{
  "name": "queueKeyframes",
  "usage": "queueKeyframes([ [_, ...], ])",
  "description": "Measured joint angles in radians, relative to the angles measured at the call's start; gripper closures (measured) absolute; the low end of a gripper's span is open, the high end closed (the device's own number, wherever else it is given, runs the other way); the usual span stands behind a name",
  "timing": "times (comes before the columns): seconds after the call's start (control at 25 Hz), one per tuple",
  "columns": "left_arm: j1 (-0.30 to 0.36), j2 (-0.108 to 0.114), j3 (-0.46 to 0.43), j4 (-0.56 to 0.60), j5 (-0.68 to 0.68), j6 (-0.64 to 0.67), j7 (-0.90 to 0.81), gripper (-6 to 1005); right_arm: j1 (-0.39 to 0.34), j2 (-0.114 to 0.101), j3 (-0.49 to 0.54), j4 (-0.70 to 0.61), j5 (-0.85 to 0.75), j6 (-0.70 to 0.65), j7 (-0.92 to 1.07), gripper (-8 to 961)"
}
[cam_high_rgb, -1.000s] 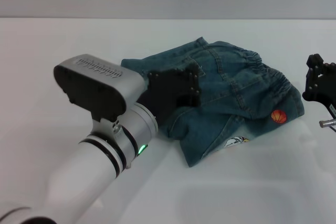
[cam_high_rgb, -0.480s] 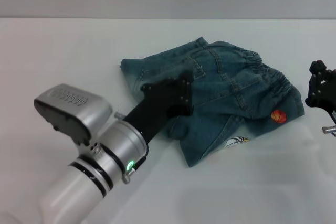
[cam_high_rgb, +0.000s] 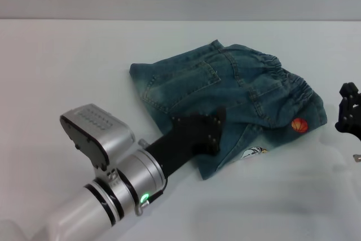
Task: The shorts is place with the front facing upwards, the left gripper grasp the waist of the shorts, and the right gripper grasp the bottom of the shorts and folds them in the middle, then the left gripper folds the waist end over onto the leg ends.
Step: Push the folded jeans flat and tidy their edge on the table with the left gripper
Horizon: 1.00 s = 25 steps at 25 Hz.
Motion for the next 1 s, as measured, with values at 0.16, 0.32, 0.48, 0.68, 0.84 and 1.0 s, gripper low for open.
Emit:
queueKeyframes([
  [0.16, -0.015, 0.001, 0.025, 0.025, 0.000, -0.061, -0.060, 971, -0.007, 0.000, -0.001, 0.006, 0.000, 0.000, 0.016, 954],
  [0.32, -0.022, 0.000, 0.025, 0.044, 0.000, -0.103, -0.080, 964, -0.010, 0.000, -0.001, 0.019, 0.000, -0.001, 0.017, 954],
  [0.48, -0.048, -0.002, 0.006, 0.072, 0.000, -0.145, -0.093, 958, -0.010, 0.000, -0.001, 0.028, 0.000, -0.001, 0.017, 954],
  [0.68, -0.074, -0.003, -0.047, 0.110, -0.003, -0.149, -0.094, 949, -0.011, 0.000, 0.000, 0.042, 0.000, -0.001, 0.017, 953],
  [0.84, -0.106, -0.003, -0.088, 0.145, -0.002, -0.151, -0.094, 943, -0.017, 0.000, -0.001, 0.052, 0.000, -0.001, 0.017, 953],
  [1.0, -0.142, -0.003, -0.108, 0.187, -0.001, -0.152, -0.094, 936, -0.027, 0.002, -0.006, 0.063, 0.000, -0.001, 0.017, 953],
])
